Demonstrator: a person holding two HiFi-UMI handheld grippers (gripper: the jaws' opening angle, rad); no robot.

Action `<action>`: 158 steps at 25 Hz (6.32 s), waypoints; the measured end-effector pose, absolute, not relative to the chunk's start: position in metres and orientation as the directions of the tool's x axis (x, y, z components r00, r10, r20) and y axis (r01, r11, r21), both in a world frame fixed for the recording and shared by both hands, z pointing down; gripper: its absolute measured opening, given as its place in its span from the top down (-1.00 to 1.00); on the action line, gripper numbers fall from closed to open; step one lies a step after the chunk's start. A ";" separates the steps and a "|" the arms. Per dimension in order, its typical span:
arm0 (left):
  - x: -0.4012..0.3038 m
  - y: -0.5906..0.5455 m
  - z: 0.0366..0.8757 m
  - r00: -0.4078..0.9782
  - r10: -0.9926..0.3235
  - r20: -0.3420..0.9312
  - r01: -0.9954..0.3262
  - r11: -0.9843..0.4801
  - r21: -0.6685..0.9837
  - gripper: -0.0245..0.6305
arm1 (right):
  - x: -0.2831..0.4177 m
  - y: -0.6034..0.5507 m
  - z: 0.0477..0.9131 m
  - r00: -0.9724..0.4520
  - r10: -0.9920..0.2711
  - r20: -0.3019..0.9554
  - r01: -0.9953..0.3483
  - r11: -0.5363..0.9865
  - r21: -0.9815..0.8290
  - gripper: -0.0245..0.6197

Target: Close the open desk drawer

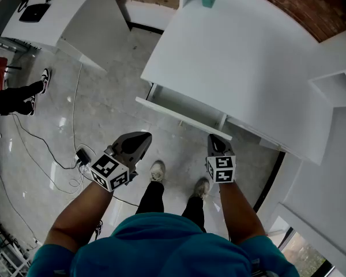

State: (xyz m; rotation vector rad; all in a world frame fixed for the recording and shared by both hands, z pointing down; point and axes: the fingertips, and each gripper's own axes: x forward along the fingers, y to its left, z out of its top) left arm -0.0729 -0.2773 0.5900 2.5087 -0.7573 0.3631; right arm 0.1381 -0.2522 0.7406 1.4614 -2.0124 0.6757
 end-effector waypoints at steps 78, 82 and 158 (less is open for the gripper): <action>-0.083 -0.266 0.575 0.814 -0.479 0.329 -0.578 -0.725 0.375 0.88 | 0.179 -0.307 0.708 -0.128 -0.768 0.627 -0.977 0.205 0.051 0.86; -0.078 -0.259 0.564 0.819 -0.480 0.316 -0.571 -0.737 0.361 0.88 | 0.186 -0.295 0.692 -0.124 -0.781 0.612 -0.979 0.198 0.054 0.86; 0.096 -0.174 0.166 0.936 -0.336 -0.108 -0.319 -0.936 0.148 0.88 | 0.372 -0.078 0.218 -0.186 -0.976 0.117 -0.975 0.169 -0.143 0.86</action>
